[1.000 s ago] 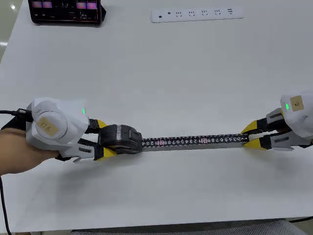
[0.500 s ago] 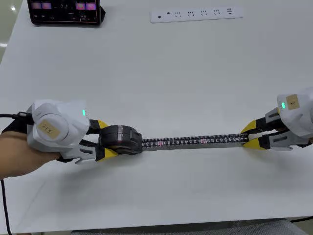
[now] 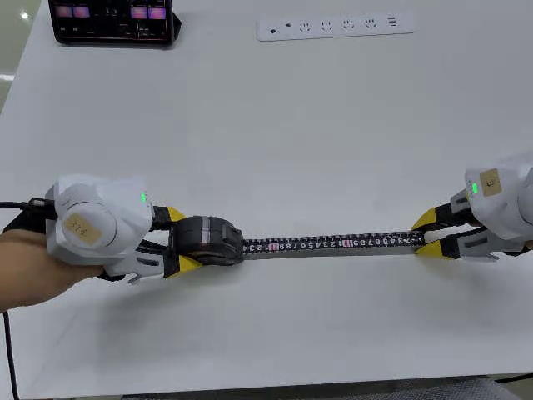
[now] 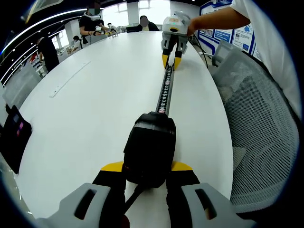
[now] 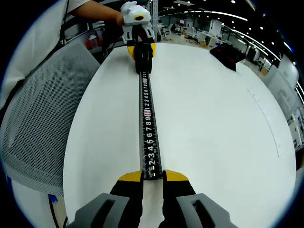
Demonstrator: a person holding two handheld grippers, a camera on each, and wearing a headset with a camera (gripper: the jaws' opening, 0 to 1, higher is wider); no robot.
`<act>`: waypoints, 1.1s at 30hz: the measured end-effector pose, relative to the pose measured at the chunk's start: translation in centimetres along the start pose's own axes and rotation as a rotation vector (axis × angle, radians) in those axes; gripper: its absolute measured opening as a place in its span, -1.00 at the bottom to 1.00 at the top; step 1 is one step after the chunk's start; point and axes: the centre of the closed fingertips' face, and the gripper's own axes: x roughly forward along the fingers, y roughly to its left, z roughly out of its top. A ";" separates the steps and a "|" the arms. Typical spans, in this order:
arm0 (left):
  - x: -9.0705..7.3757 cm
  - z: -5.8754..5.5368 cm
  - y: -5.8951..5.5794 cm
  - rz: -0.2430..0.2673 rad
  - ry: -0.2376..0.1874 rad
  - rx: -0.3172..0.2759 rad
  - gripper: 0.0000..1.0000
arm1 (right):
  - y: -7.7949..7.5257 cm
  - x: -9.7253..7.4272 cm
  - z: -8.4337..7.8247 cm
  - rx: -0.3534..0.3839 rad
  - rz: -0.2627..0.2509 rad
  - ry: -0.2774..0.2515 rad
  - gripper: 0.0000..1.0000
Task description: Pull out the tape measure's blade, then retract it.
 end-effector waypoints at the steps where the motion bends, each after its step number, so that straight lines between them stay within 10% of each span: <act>1: 0.0 0.0 0.0 0.000 0.000 -0.002 -0.45 | 0.0 0.0 0.0 0.001 0.000 -0.001 -0.76; 33: -0.7 0.2 0.4 0.022 -0.016 -0.065 -0.16 | 0.4 -0.5 1.6 0.157 -0.004 -0.097 -0.37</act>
